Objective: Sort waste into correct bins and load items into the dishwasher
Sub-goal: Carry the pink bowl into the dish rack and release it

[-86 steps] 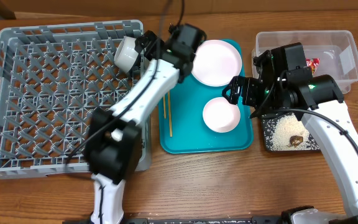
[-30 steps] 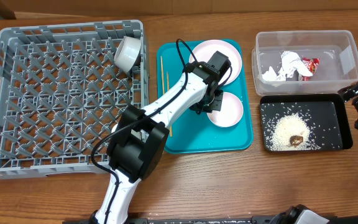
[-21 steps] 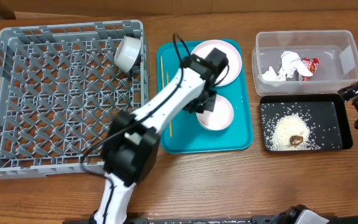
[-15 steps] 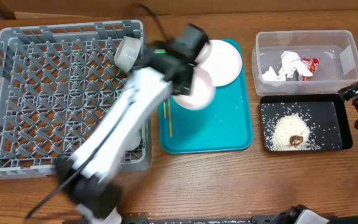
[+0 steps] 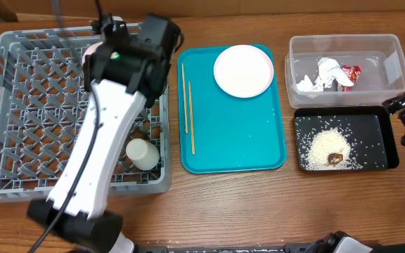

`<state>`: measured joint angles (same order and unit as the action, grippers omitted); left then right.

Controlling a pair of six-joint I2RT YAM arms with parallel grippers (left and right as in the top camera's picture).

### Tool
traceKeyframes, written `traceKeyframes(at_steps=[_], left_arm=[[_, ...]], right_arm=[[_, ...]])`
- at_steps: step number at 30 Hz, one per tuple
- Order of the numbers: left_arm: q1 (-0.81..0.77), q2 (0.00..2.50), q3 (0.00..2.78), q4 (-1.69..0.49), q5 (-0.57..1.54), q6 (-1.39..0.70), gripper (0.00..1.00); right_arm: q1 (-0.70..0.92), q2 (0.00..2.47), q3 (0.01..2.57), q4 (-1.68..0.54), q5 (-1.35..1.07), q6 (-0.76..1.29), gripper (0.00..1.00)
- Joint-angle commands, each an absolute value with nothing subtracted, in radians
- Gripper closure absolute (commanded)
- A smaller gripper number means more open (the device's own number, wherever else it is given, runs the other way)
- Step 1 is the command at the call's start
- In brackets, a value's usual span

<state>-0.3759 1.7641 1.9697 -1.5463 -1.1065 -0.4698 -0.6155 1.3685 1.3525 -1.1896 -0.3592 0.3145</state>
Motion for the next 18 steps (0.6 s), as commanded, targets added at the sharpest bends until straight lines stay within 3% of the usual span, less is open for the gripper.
traceKeyframes(at_steps=[1, 6, 18], left_arm=[[-0.381, 1.826, 1.965, -1.570, -1.324, -0.532, 0.96], [-0.409, 1.928, 1.965, -1.692, -1.364, -0.687, 0.96], [-0.451, 1.968, 1.708, -1.690, -1.378, -0.877, 0.96]], right_arm=[[-0.619, 1.354, 1.376, -1.184, -0.360, 0.318, 0.00], [-0.619, 1.354, 1.376, -1.184, -0.360, 0.318, 0.00], [-0.619, 1.354, 1.376, -1.184, -0.360, 0.318, 0.00]])
